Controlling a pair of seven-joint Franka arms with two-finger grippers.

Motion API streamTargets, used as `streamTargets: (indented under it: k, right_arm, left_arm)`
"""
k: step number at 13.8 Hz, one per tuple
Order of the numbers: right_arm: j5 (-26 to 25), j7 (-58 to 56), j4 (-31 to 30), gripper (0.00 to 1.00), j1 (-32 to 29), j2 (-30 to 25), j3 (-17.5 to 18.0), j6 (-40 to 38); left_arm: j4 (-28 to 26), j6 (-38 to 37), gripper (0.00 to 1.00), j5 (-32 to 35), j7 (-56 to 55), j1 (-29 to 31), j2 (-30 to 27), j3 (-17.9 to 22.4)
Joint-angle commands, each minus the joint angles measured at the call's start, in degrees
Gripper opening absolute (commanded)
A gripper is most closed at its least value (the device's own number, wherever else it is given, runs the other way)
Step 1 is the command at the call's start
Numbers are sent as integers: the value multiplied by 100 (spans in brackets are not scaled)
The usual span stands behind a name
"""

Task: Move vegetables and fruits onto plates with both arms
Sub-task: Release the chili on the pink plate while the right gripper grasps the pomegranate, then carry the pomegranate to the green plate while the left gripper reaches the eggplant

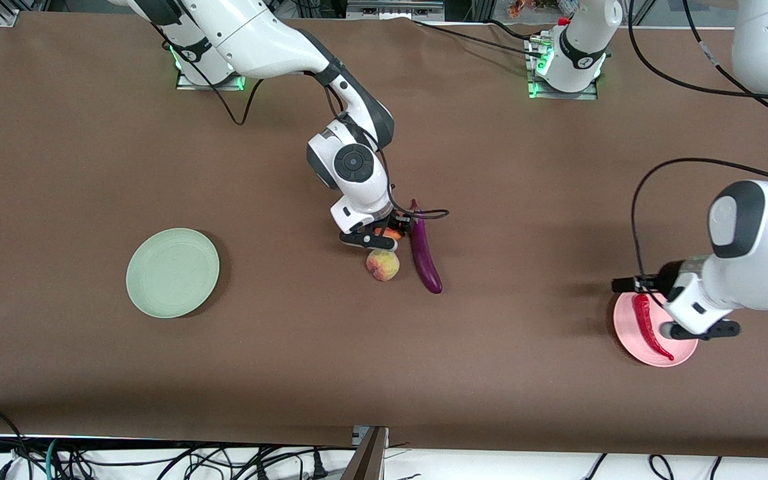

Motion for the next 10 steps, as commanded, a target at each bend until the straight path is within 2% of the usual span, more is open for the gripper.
streamTargets:
  k: [1,4,7,10]
  right_arm:
    - [-138,10,100,46,54,19,-58,52]
    - [-156,-157,100,46,-138,-313,-93,-262]
    - [-68,-1042,100,46,-656,-797,-84,-1124]
    - [-59,-1780,91,46,-1184,-1131,-93,-1818]
  left_arm:
    - [-389,-208,100,57,-510,28,-304,-464]
    - [-469,-190,100,-127,-1135,28,-287,-948]
    - [-478,-112,100,-619,-1180,-24,-235,-1063]
    - [-670,571,100,-945,-1758,-445,-111,-1063]
